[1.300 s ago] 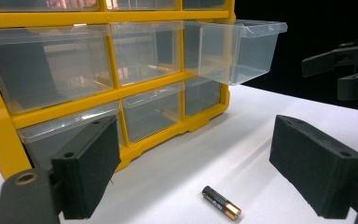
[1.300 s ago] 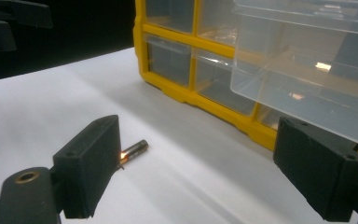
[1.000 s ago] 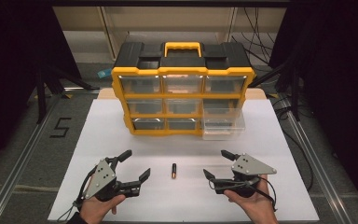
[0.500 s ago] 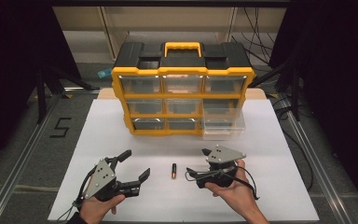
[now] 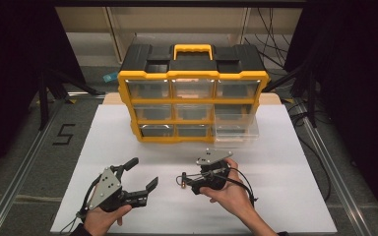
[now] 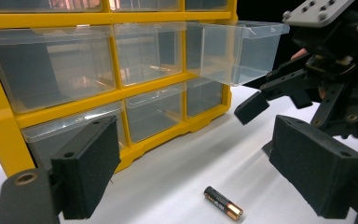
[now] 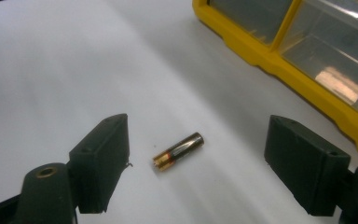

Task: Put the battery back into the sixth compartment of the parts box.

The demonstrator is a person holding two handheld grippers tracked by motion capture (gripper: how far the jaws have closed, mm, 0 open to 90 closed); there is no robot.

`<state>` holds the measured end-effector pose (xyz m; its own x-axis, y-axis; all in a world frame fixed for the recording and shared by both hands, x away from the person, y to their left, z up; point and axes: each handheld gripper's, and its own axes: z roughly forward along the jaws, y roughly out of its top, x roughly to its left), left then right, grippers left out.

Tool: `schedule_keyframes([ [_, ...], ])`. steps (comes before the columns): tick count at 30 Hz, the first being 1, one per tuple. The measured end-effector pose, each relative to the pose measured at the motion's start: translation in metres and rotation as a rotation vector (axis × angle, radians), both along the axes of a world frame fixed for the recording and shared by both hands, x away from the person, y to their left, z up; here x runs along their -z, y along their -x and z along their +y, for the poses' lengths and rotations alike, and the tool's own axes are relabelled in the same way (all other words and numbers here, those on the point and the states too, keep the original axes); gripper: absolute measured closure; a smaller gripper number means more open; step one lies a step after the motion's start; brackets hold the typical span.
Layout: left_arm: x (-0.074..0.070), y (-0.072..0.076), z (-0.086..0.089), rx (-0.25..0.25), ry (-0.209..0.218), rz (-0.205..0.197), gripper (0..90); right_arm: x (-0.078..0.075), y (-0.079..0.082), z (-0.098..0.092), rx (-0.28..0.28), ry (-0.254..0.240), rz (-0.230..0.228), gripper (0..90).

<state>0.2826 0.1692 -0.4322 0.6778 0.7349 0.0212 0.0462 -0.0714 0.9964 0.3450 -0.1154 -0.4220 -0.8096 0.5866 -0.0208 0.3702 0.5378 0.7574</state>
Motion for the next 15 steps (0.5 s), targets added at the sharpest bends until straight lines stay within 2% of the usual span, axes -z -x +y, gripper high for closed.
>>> schedule_keyframes([
  [1, 0.0, 0.0, 0.0, 0.0, 0.001, 0.001, 15.6, 0.001, -0.001, 0.002, 0.005, 0.003, -0.004, 23.4],
  [3, 0.0, 0.0, 0.001, 0.0, -0.002, -0.003, 15.6, 0.003, -0.003, 0.006, 0.0, 0.015, 0.019, 24.1],
  [5, 0.0, 0.0, 0.001, -0.001, -0.002, -0.002, 15.6, 0.007, -0.006, 0.01, 0.008, 0.023, 0.013, 24.4],
  [6, 0.0, 0.0, 0.001, -0.001, -0.002, -0.003, 15.6, 0.007, -0.007, 0.011, -0.004, 0.039, 0.039, 24.9],
  [8, 0.0, 0.0, 0.001, -0.001, -0.001, -0.003, 15.6, 0.009, -0.008, 0.013, -0.001, 0.043, 0.036, 25.5],
  [11, 0.0, 0.0, 0.001, -0.001, 0.001, -0.001, 15.6, 0.015, -0.015, 0.017, 0.009, 0.069, 0.055, 25.7],
  [13, 0.0, 0.0, 0.001, 0.0, 0.0, -0.001, 15.6, 0.016, -0.017, 0.019, 0.027, 0.076, 0.087, 25.9],
  [15, 0.0, 0.0, 0.001, 0.0, 0.0, -0.003, 15.6, 0.02, -0.02, 0.023, 0.039, 0.077, 0.09, 26.1],
])
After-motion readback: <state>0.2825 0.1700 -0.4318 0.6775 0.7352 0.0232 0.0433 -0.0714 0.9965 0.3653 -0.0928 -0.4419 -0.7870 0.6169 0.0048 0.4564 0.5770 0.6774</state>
